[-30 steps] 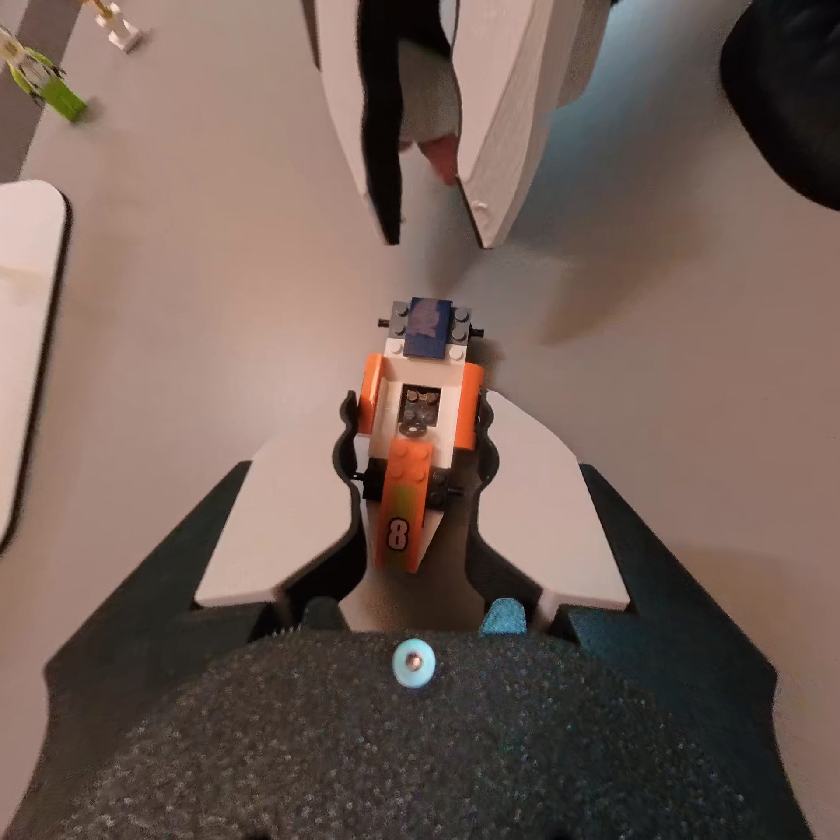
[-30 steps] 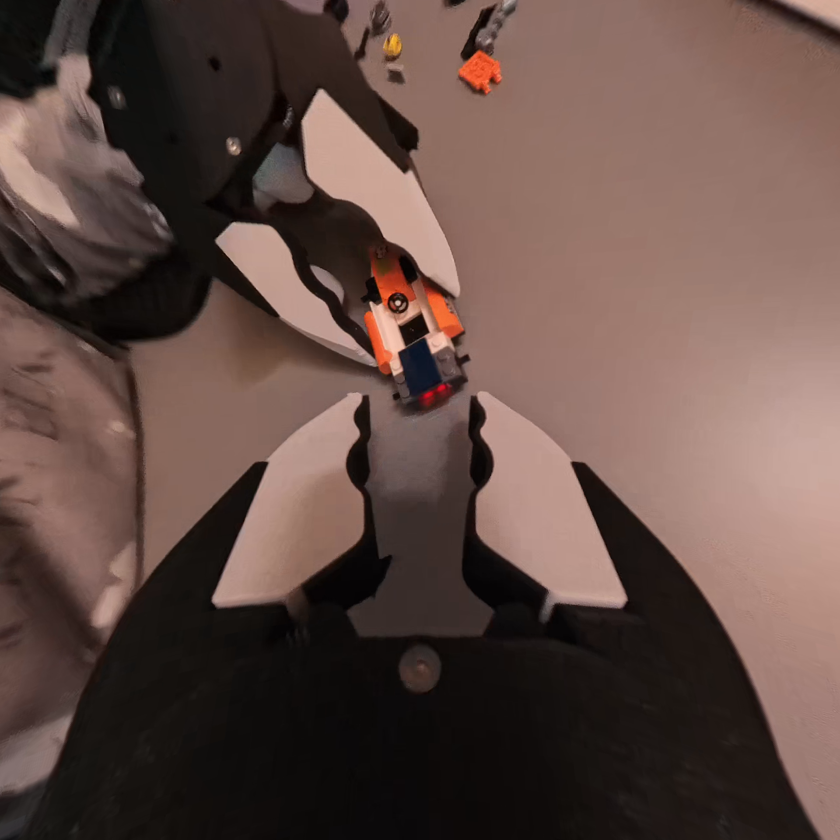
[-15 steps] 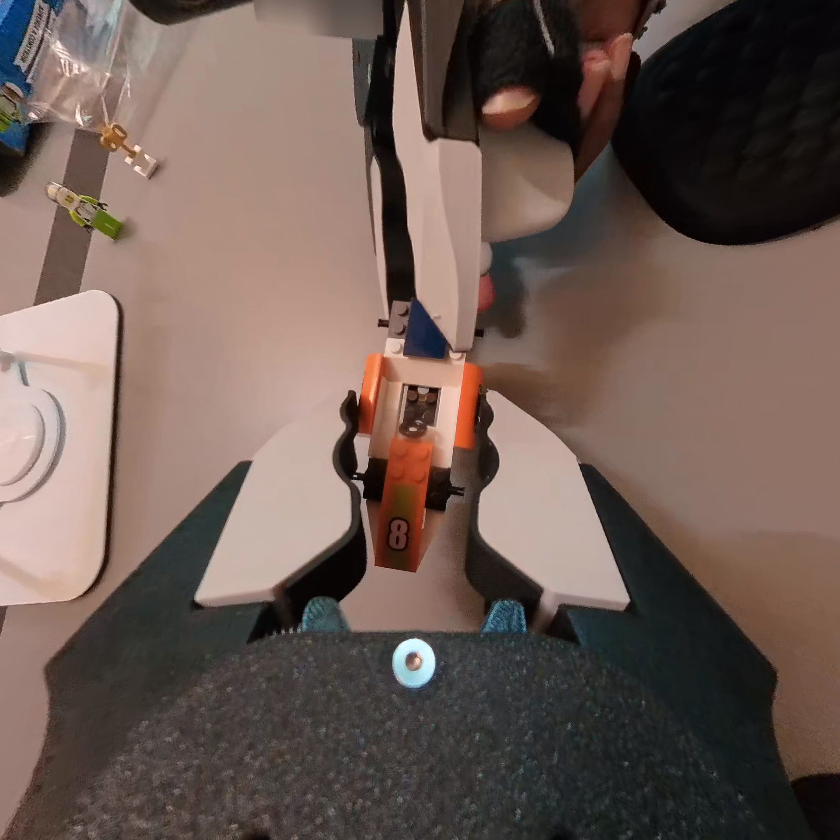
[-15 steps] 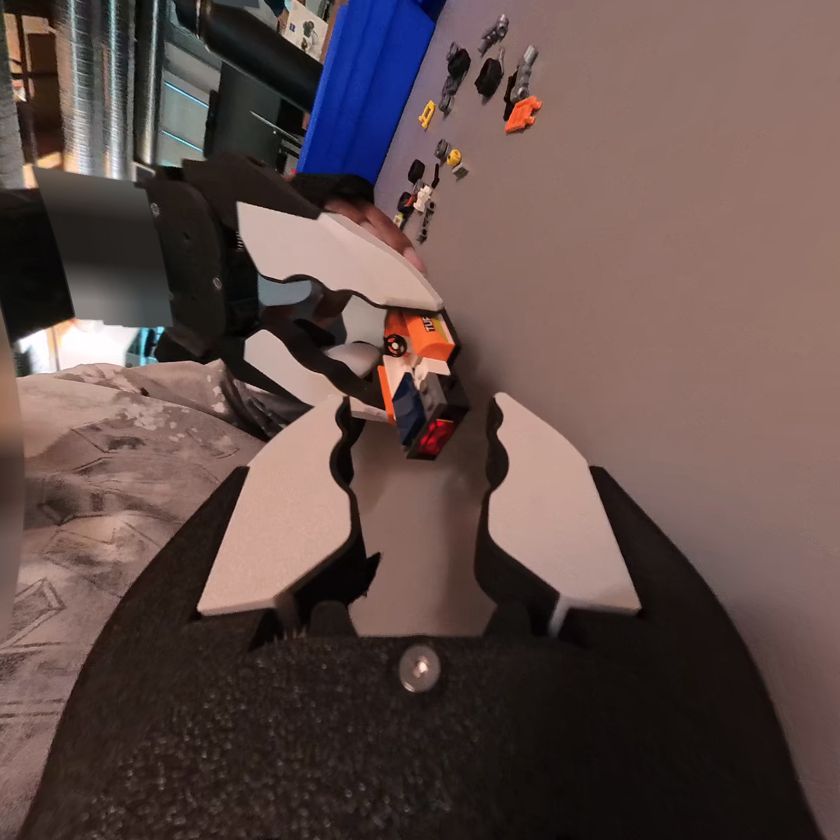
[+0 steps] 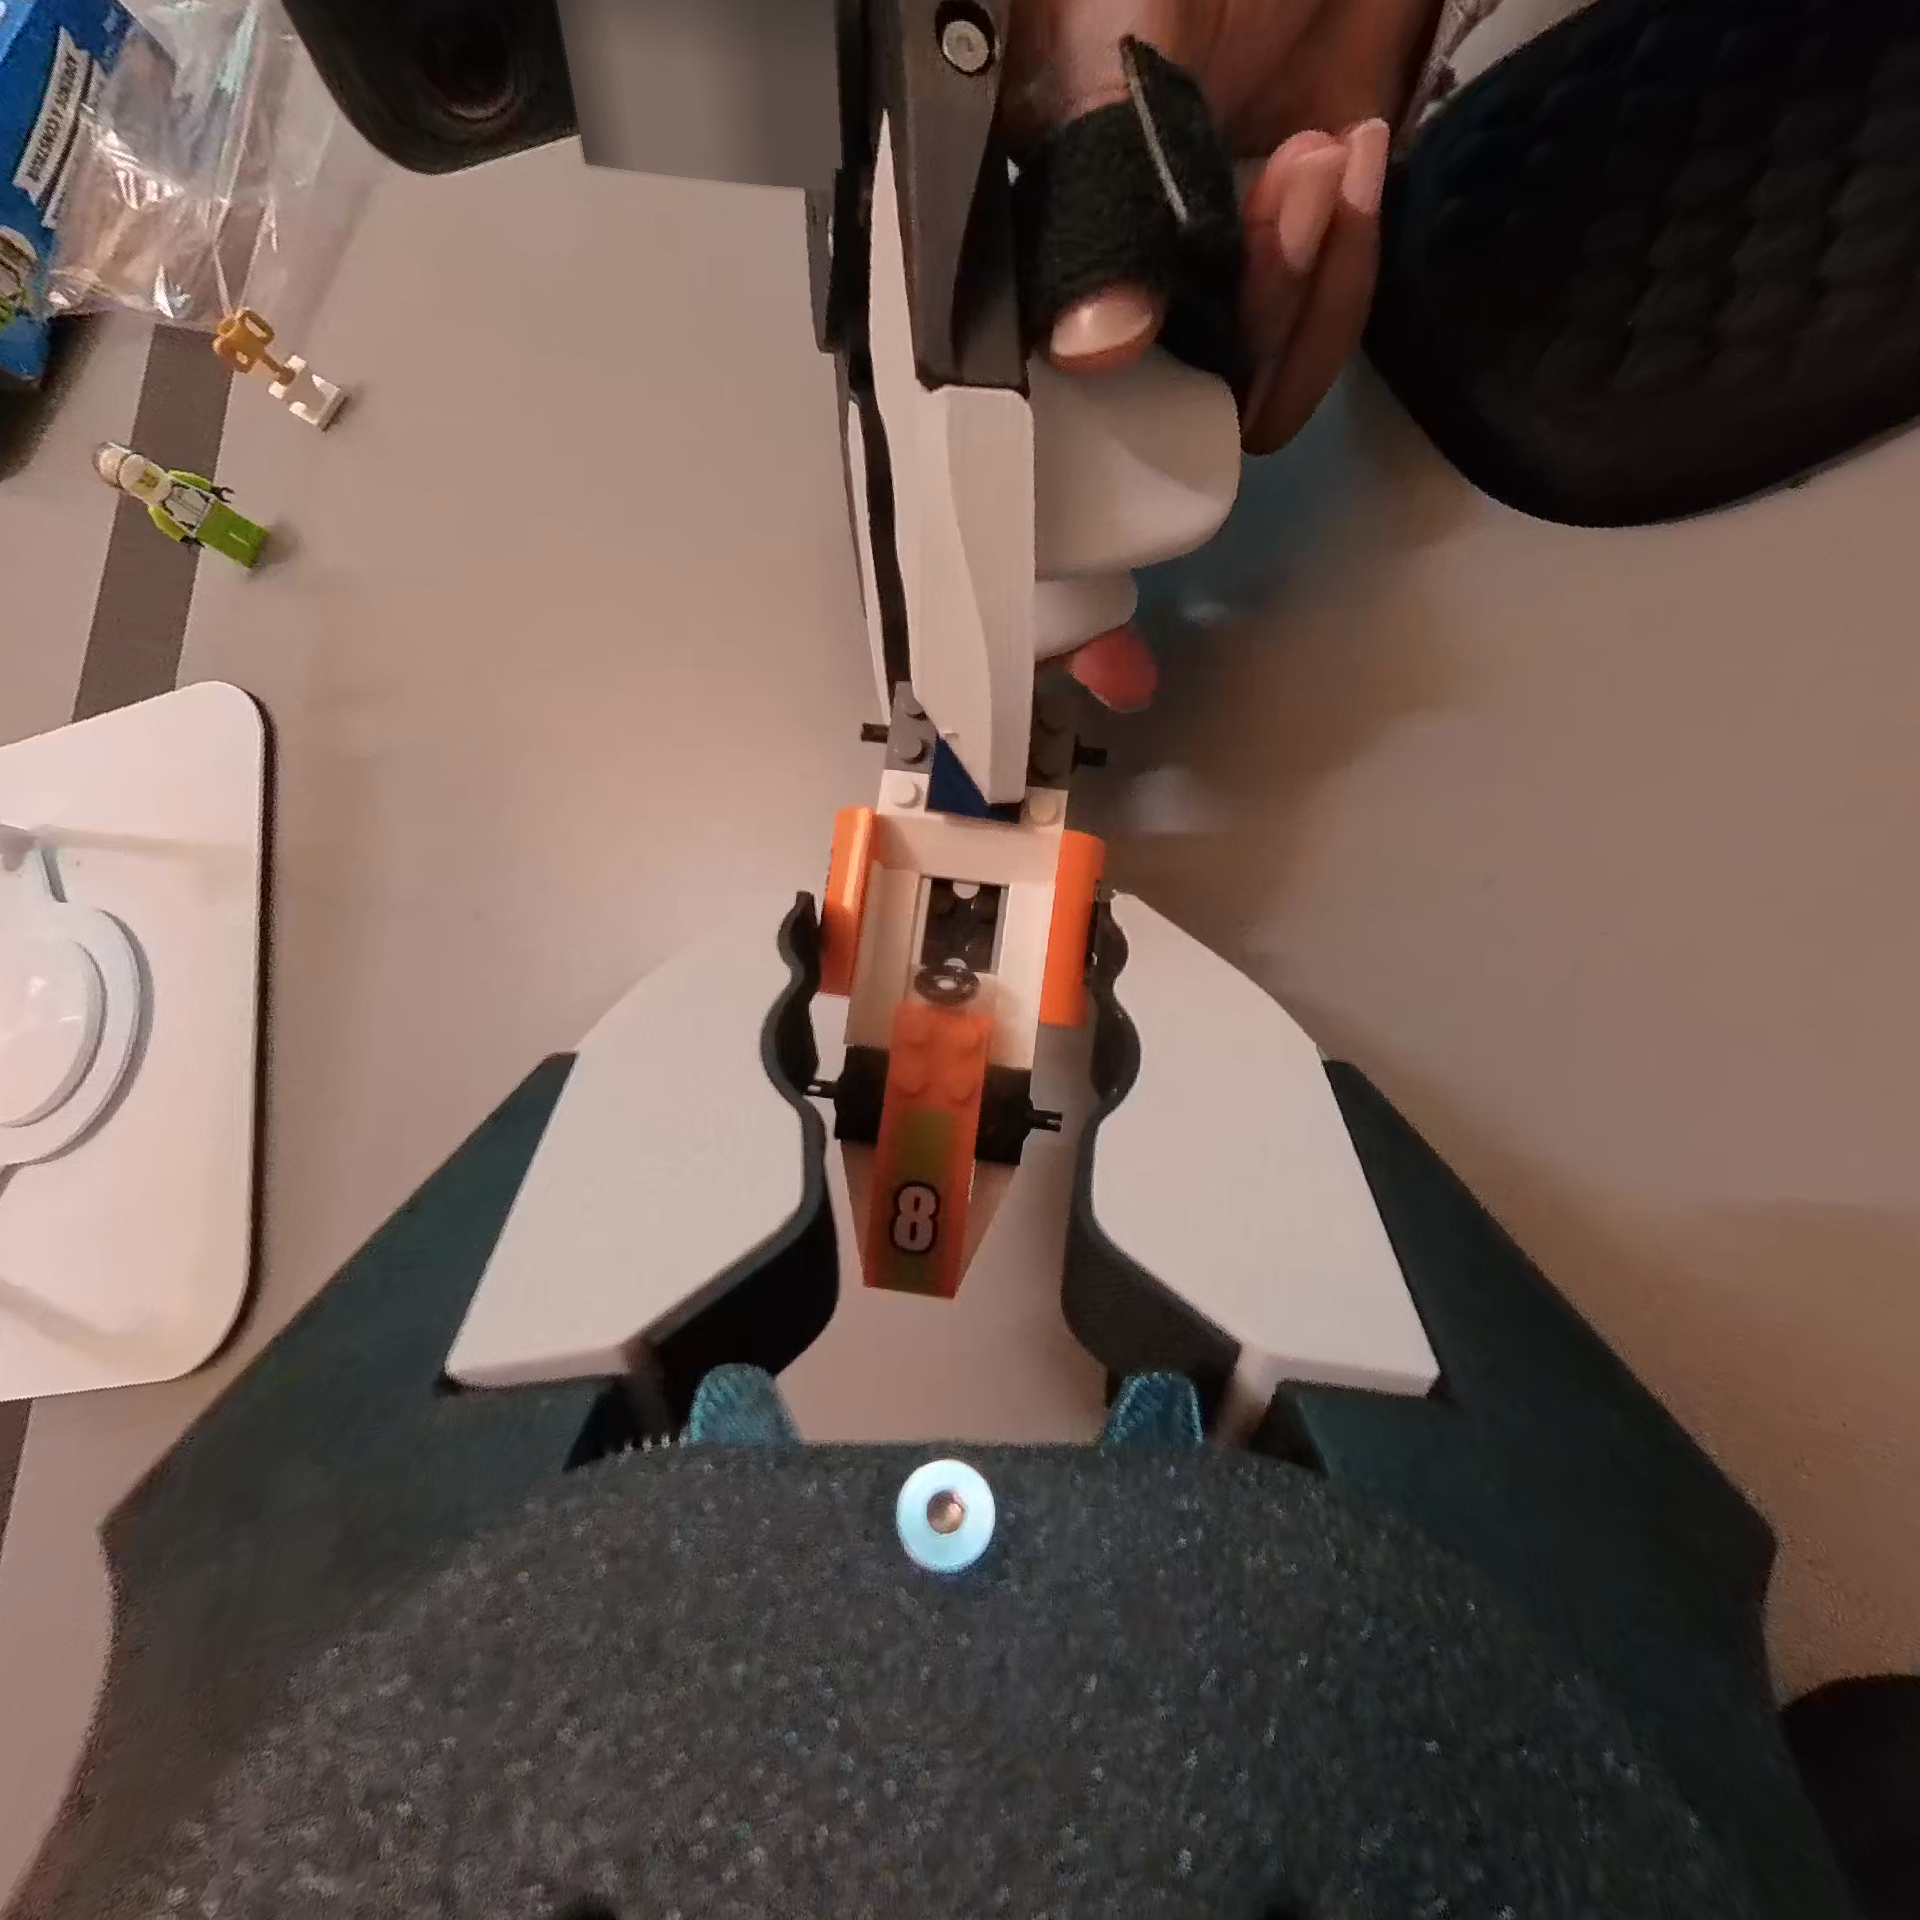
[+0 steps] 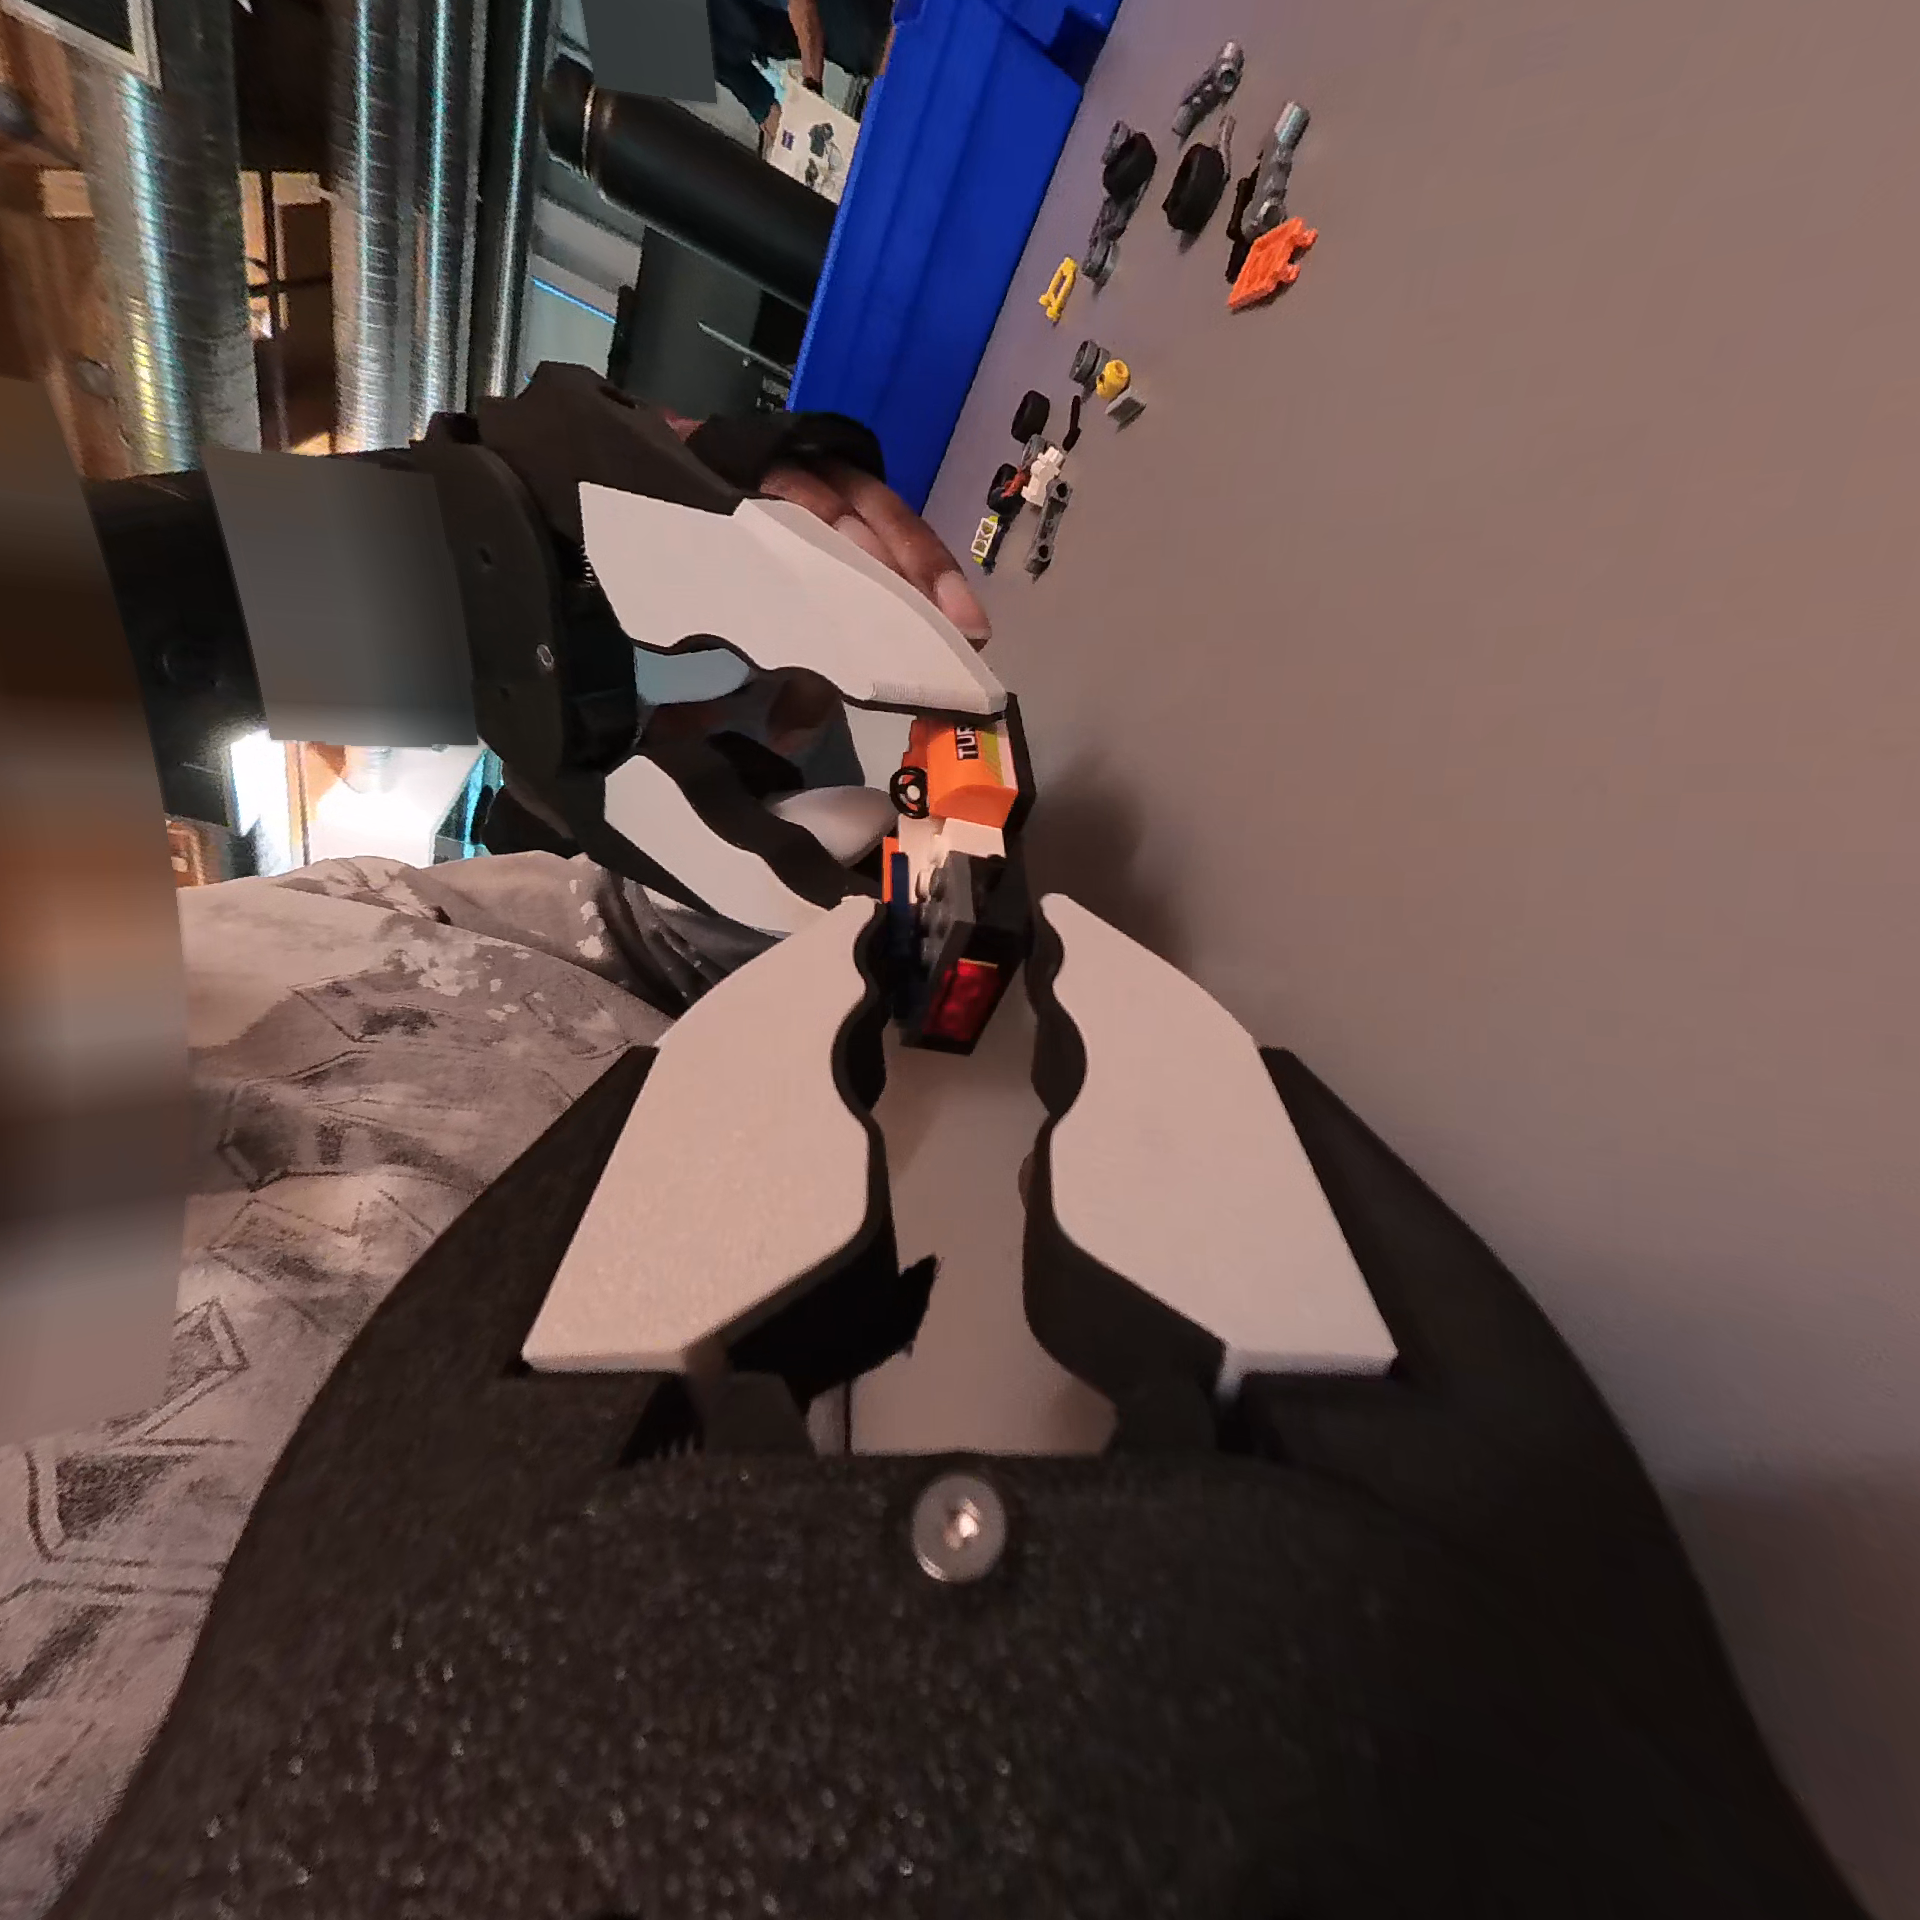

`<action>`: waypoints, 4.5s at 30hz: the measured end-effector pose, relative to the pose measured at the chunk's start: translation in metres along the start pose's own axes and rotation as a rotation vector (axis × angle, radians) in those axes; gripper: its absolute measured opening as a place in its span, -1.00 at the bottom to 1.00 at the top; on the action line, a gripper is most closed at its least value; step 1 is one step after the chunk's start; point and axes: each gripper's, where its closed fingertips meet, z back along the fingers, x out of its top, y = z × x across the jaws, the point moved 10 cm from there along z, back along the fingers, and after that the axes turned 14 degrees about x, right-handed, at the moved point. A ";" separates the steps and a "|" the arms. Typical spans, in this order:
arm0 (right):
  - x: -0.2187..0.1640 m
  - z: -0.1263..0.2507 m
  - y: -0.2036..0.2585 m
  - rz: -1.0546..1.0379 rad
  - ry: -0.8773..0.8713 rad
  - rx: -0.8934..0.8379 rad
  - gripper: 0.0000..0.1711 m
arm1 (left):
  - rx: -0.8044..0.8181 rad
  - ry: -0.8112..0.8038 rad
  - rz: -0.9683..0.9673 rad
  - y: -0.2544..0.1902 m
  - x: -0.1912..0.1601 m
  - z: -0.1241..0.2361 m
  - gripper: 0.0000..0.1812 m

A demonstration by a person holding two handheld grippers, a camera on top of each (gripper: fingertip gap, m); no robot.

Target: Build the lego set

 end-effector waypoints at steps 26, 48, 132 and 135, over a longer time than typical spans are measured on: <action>-0.027 -0.019 0.068 0.988 0.388 -0.391 -0.78 | -0.123 -0.149 0.020 -0.008 0.019 0.011 -0.50; -0.042 -0.013 0.084 1.243 0.513 -0.512 -0.73 | -0.089 -0.161 -0.073 -0.026 0.024 0.004 -0.80; -0.042 0.007 0.090 1.046 0.120 -0.292 -0.79 | -0.372 -0.599 0.391 -0.016 0.011 -0.003 -0.76; -0.043 0.007 0.089 1.045 0.130 -0.292 -0.79 | -0.359 -0.581 0.377 -0.017 0.011 -0.004 -0.80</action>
